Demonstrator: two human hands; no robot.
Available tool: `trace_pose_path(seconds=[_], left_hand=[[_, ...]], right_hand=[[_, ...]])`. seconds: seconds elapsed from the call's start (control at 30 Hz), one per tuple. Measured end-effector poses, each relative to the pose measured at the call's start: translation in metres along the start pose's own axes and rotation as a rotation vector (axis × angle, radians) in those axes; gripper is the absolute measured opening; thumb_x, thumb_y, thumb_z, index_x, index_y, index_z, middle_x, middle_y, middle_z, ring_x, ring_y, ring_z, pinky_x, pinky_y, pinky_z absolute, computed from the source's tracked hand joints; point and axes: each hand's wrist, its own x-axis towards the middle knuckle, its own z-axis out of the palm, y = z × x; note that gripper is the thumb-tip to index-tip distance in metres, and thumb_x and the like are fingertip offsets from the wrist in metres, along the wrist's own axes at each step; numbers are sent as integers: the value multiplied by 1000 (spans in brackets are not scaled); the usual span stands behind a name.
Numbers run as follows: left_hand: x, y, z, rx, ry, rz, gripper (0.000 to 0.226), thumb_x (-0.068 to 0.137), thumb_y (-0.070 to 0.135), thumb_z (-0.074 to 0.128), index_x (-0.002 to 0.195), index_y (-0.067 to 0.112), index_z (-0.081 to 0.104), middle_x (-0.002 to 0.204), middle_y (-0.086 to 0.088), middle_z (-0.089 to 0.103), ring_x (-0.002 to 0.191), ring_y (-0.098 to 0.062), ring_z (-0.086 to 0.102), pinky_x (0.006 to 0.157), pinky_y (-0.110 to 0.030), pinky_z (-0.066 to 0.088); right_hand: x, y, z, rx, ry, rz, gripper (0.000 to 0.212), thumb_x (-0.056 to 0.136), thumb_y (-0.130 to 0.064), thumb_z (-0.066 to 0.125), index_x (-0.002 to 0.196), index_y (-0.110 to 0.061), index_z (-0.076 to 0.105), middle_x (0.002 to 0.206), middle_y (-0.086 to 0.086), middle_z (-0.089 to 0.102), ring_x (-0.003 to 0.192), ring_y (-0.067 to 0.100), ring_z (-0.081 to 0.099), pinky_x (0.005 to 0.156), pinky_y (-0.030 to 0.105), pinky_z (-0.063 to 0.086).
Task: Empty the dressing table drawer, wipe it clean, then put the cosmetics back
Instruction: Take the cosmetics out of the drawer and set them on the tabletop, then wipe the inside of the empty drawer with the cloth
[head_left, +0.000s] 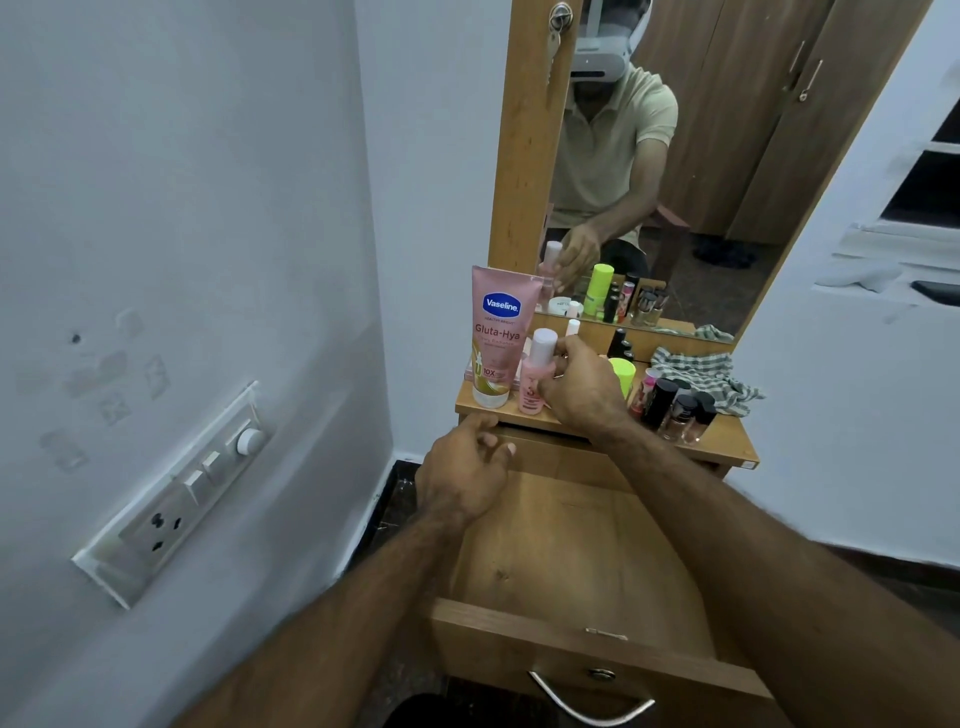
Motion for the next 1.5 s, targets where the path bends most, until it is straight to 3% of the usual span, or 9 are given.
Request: trace_pose_path(seconds=[0.13,0.23,0.3,0.4,0.63,0.83,1.0,1.3,1.5], left_hand=[[-3,1,2,-1,-12,21,45,93,45,66,135,31,56,103,21,60,103,-10,63,91,-34,51],[-9,4,2,-17,-11,42,41,93,44,65,132,33,58,94,26,60,94,-2,60,90,-33,53],[-14,9,4,-49,-19,96,35,93,45,64,127,37,61,86,27,63,84,4,61,84,-29,54],[-24,25,15,-87,-72,215,28,92,44,66,119,40,65,83,24,67,86,10,60,75,-23,54],[-42,87,68,-130,-136,423,27,92,35,67,119,31,68,90,20,69,85,1,64,73,-27,57],[-34,117,106,-57,-157,446,28,93,37,66,121,34,65,100,19,64,89,3,60,78,-27,57],[-24,119,119,-45,-165,404,27,94,31,68,121,30,66,98,17,66,87,1,61,78,-28,57],[-25,118,123,-76,-193,362,24,95,30,66,120,32,66,87,20,66,86,8,59,70,-18,52],[-40,119,113,-134,-276,262,14,99,35,59,105,32,72,81,15,71,79,-1,64,69,-21,52]], right_hand=[[-10,-1,-5,20,3,4,60,89,-11,74,142,-19,48,130,4,66,111,22,64,88,40,57],[-30,5,-20,134,51,-6,62,89,-19,76,144,-23,47,130,-2,65,106,14,67,75,30,58],[-53,19,-34,227,100,-10,49,89,-28,75,134,-30,55,113,-13,69,91,0,66,64,20,52],[-84,53,-54,327,198,19,26,90,-32,72,115,-32,63,89,-14,70,82,1,67,70,25,56],[-83,140,-91,287,527,108,17,96,-18,61,107,-30,63,96,-12,64,86,6,61,77,30,53],[-33,193,-107,-181,239,-26,46,95,-8,57,139,-21,55,147,2,52,135,25,42,111,43,36],[11,202,-104,-468,-56,-70,58,101,-15,47,155,-30,33,166,-3,24,148,29,23,113,48,30],[26,198,-102,-720,39,-34,38,104,-21,41,140,-21,53,140,9,51,128,31,43,96,42,44],[-7,201,-116,-505,75,246,19,92,-17,56,112,-13,56,110,9,63,89,24,56,67,34,42]])
